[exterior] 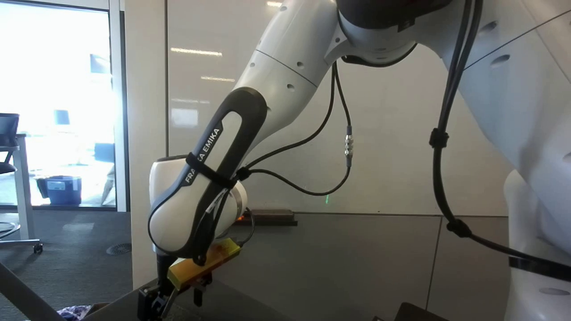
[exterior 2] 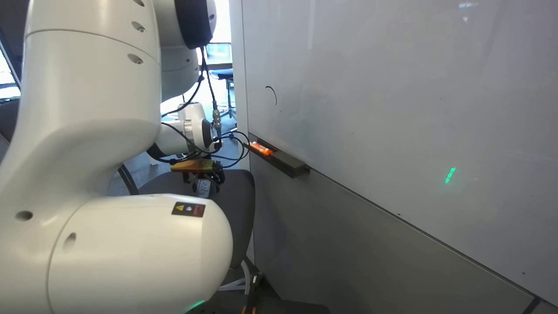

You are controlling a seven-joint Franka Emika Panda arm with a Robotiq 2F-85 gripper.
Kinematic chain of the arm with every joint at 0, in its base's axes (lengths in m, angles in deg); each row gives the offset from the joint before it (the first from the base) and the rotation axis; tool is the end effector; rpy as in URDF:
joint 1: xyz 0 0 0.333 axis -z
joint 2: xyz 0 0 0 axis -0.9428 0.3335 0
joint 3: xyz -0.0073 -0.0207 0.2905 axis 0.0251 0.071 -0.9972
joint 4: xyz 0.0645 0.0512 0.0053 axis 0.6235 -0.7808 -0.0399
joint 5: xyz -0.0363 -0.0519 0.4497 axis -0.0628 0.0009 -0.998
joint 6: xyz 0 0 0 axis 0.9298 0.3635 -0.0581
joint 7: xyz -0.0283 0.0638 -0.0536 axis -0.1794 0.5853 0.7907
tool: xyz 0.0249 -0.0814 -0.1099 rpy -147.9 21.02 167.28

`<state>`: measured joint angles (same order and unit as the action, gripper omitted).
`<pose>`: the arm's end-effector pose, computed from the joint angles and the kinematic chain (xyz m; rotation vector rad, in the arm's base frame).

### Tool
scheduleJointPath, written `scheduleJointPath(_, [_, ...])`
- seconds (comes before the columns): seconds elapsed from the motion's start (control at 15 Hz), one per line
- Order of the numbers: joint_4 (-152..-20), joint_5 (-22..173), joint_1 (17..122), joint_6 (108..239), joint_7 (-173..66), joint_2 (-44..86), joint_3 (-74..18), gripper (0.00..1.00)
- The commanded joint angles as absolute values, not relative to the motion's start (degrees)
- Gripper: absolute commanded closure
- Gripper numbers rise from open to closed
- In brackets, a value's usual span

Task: Erase the drawing on the whiteboard

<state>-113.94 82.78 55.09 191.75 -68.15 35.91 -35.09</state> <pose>0.5628 0.1951 0.0452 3.0890 0.2044 0.0512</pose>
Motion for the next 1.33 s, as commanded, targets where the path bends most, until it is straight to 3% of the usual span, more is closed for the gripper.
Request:
scheduleJointPath(0.0, [-112.98,81.83,54.11,192.71,-66.41,36.97,-34.54,0.34])
scheduleJointPath(0.33, [-114.59,82.86,53.08,193.29,-66.56,34.38,-33.86,0.69])
scheduleJointPath(1.27, [-119.36,105.31,51.22,183.62,-87.5,11.15,-26.13,0.69])
